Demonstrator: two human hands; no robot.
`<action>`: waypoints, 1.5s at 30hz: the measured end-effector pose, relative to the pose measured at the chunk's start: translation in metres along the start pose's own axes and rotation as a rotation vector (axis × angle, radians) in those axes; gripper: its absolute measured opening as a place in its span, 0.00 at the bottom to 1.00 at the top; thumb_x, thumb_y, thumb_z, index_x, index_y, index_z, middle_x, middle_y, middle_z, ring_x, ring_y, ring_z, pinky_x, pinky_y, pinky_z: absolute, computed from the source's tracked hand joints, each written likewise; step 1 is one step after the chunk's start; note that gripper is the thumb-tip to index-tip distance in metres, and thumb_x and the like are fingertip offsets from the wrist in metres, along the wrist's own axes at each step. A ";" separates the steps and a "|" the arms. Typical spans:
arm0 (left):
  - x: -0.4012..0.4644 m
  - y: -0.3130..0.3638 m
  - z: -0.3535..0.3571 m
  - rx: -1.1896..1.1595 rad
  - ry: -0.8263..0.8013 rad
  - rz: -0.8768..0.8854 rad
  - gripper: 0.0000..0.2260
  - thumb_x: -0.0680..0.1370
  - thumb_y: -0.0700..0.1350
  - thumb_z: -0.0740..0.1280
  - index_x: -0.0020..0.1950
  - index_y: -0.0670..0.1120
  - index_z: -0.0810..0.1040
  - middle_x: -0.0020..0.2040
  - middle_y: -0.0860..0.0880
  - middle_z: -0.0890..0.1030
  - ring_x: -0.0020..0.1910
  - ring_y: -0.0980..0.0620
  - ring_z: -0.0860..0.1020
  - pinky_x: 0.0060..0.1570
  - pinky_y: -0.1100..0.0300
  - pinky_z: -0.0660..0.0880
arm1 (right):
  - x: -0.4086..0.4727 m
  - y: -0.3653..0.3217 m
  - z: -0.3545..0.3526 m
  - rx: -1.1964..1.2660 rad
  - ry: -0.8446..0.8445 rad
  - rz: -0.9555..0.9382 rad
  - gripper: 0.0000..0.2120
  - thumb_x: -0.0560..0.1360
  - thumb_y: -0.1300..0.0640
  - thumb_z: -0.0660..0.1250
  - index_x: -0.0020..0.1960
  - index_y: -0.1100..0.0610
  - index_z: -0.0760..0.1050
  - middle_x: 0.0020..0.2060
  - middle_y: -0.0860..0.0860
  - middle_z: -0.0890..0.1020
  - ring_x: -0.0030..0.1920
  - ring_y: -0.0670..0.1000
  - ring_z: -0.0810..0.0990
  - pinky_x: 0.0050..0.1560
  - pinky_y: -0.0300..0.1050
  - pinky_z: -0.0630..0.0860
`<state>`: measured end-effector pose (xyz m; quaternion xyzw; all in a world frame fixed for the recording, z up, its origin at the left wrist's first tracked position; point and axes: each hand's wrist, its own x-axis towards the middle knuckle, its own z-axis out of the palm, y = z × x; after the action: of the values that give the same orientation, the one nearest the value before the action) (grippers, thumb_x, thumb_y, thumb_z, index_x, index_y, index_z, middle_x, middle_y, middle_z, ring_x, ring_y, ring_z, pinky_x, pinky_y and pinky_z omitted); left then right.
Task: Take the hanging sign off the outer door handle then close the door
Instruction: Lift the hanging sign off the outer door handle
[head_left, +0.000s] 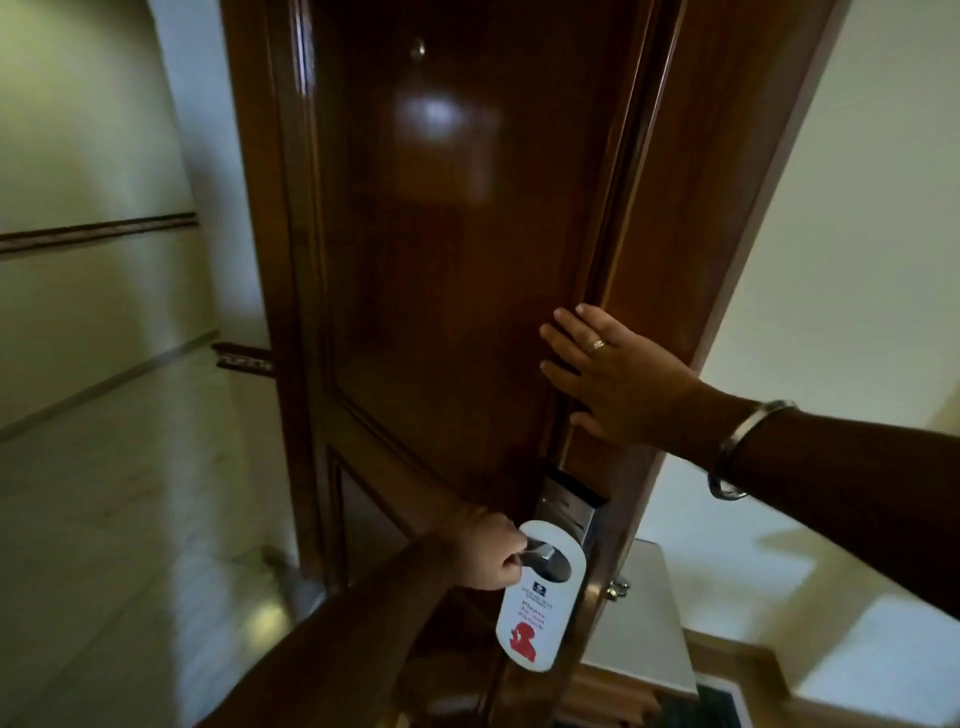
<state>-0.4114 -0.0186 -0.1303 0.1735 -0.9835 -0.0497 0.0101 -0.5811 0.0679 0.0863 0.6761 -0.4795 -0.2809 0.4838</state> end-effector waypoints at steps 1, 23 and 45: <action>0.006 0.001 0.003 -0.001 -0.003 -0.010 0.09 0.75 0.51 0.61 0.36 0.50 0.69 0.33 0.51 0.74 0.31 0.54 0.72 0.36 0.55 0.70 | -0.001 0.001 0.004 -0.020 -0.012 0.000 0.34 0.78 0.36 0.47 0.78 0.54 0.52 0.77 0.63 0.52 0.77 0.66 0.48 0.74 0.64 0.43; 0.036 0.007 -0.007 -0.240 0.381 0.088 0.15 0.76 0.60 0.61 0.58 0.53 0.70 0.53 0.53 0.74 0.49 0.56 0.72 0.46 0.63 0.69 | -0.002 0.006 0.020 -0.096 -0.062 0.044 0.34 0.78 0.36 0.50 0.78 0.52 0.53 0.78 0.62 0.53 0.77 0.65 0.49 0.75 0.63 0.44; 0.029 -0.064 -0.067 0.342 0.077 0.323 0.22 0.76 0.46 0.69 0.68 0.57 0.70 0.60 0.52 0.76 0.59 0.51 0.72 0.58 0.52 0.69 | 0.004 0.006 0.016 0.085 -0.071 0.064 0.32 0.76 0.38 0.57 0.74 0.53 0.62 0.77 0.61 0.57 0.77 0.64 0.52 0.75 0.63 0.46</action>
<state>-0.4144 -0.0949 -0.0704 0.0148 -0.9915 0.1267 0.0260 -0.5949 0.0577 0.0863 0.6700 -0.5290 -0.2686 0.4462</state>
